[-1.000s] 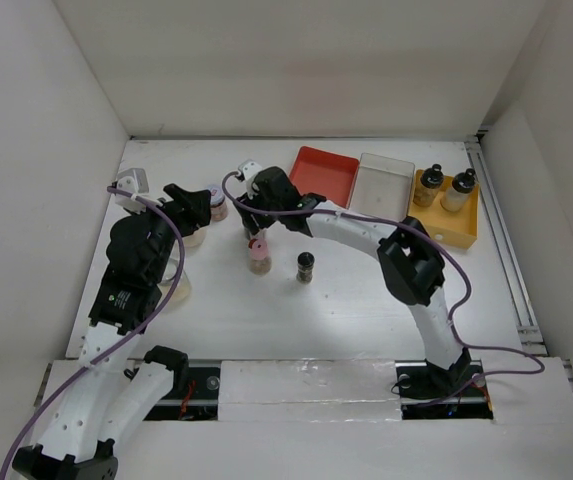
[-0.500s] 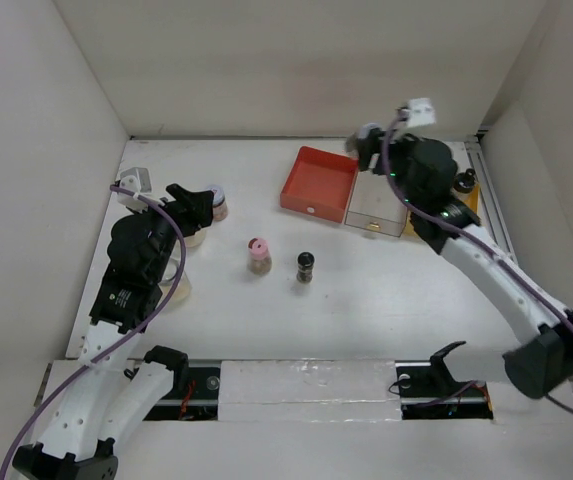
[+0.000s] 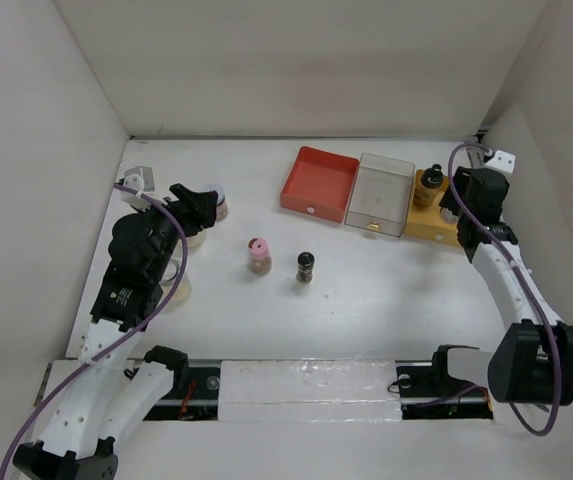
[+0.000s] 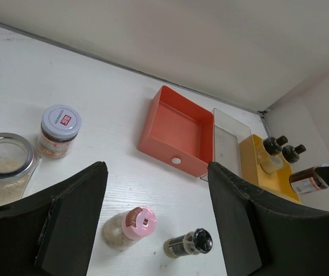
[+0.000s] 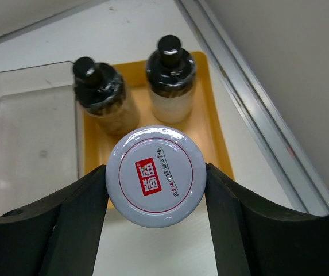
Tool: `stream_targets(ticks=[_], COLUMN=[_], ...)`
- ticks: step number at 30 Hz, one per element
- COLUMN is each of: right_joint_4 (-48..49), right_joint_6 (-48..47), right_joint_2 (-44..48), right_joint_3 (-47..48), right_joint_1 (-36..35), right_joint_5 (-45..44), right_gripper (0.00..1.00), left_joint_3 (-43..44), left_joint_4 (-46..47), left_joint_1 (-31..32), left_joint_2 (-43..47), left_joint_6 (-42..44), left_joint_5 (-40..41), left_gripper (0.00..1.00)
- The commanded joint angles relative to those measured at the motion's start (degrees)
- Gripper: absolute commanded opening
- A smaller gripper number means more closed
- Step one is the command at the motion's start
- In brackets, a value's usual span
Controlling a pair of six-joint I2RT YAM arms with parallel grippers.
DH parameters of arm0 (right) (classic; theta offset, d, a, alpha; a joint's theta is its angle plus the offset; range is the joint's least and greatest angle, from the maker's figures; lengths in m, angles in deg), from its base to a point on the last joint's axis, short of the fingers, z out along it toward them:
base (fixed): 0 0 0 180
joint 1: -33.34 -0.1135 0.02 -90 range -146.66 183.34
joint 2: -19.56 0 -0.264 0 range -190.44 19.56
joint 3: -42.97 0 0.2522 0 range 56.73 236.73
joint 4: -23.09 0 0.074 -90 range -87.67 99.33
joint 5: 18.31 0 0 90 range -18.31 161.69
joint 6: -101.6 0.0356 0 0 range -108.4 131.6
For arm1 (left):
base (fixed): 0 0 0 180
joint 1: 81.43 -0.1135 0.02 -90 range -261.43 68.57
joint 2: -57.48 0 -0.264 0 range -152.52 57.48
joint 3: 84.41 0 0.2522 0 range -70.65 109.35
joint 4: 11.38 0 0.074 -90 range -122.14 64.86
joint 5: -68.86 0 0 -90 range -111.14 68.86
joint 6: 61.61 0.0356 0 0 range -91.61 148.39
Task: Organize the condiment bottles
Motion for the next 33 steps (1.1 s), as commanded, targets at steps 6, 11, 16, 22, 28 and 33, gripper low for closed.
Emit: stream_targets(ticks=[6, 11, 16, 22, 28, 33], right_joint_4=[10.4, 12.5, 12.5, 12.5, 12.5, 12.5], right_joint_6=[2.3, 2.8, 2.8, 4.0, 4.0, 4.5], right_joint_2=[-1.2, -5.4, -9.2, -13.7, -16.7, -17.9], right_joint_3=[0.7, 0.7, 2.5, 2.5, 3.6, 3.6], right_joint_1=[5.1, 7.4, 8.0, 9.1, 9.1, 9.1], right_joint_5=[0.9, 2.1, 2.1, 3.6, 3.6, 4.1], right_gripper=[0.39, 0.39, 0.39, 0.42, 0.45, 0.53], left_joint_3=[-0.1, -0.1, -0.1, -0.1, -0.1, -0.1], left_joint_4=[3.5, 4.1, 4.1, 4.1, 4.1, 4.1], left_joint_1=[-0.1, -0.1, -0.1, -0.1, -0.1, -0.1], left_joint_2=[0.2, -0.4, -0.4, -0.4, -0.4, -0.4], left_joint_6=[0.2, 0.2, 0.2, 0.2, 0.2, 0.2], left_joint_5=[-1.8, -2.5, -2.5, -3.0, -3.0, -3.0], left_gripper=[0.66, 0.65, 0.65, 0.65, 0.65, 0.65])
